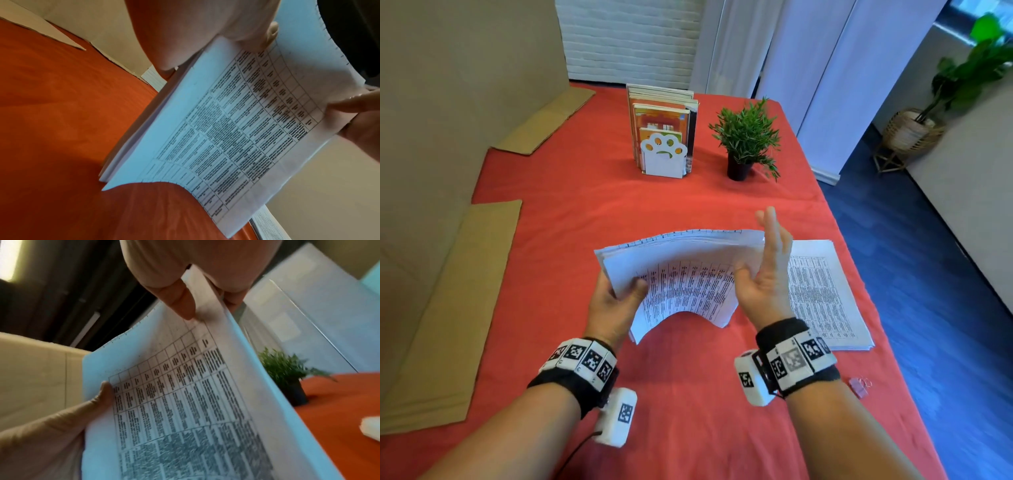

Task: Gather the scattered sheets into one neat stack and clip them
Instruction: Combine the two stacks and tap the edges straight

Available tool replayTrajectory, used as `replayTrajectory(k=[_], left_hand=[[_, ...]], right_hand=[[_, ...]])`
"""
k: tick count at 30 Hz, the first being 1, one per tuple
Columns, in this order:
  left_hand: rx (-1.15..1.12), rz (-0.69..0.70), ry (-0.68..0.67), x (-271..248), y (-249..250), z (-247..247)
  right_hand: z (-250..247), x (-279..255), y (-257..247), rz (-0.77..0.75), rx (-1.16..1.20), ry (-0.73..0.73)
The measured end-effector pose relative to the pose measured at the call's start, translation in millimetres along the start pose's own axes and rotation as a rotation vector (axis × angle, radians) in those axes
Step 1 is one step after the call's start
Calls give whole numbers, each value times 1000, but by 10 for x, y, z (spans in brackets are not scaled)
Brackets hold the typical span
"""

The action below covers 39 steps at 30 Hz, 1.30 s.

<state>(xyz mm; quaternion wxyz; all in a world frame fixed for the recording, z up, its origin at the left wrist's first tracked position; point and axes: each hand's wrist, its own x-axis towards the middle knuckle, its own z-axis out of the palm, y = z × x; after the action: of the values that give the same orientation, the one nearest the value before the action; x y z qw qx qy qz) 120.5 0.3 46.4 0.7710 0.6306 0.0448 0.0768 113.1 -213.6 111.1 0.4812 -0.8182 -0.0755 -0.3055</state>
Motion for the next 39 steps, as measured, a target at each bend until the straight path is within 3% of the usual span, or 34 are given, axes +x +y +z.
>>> replayTrajectory(k=[3,8,10,13,15,21,25,29,32,36,39], left_hand=[[30,-8,-10,19,45,11],[57,-20,-26,52,70,52],[50,-58,-33,56,62,42],[85,-122,-17,75,22,12],[134,-157,-10,72,-14,6],[252,-268,31,63,-179,33],[288,-237,26,3,-179,49],[450,-153,23,10,-186,109],[526,-167,-3,30,-119,215],[558,-322,-10,-42,-193,296],[561,-480,-7,-177,-439,275]], right_hand=[[-31,79,-7,-131,-102,-53],[9,10,-6,-14,1,-2],[53,-37,37,171,152,-9],[143,-101,141,575,554,35],[206,-183,252,739,620,39],[325,-344,448,924,472,60],[320,-374,529,932,392,-90],[228,-393,516,783,209,-154],[73,-287,532,678,66,-158],[-319,-209,877,733,-144,-116],[-784,-243,1274,854,-424,-166]])
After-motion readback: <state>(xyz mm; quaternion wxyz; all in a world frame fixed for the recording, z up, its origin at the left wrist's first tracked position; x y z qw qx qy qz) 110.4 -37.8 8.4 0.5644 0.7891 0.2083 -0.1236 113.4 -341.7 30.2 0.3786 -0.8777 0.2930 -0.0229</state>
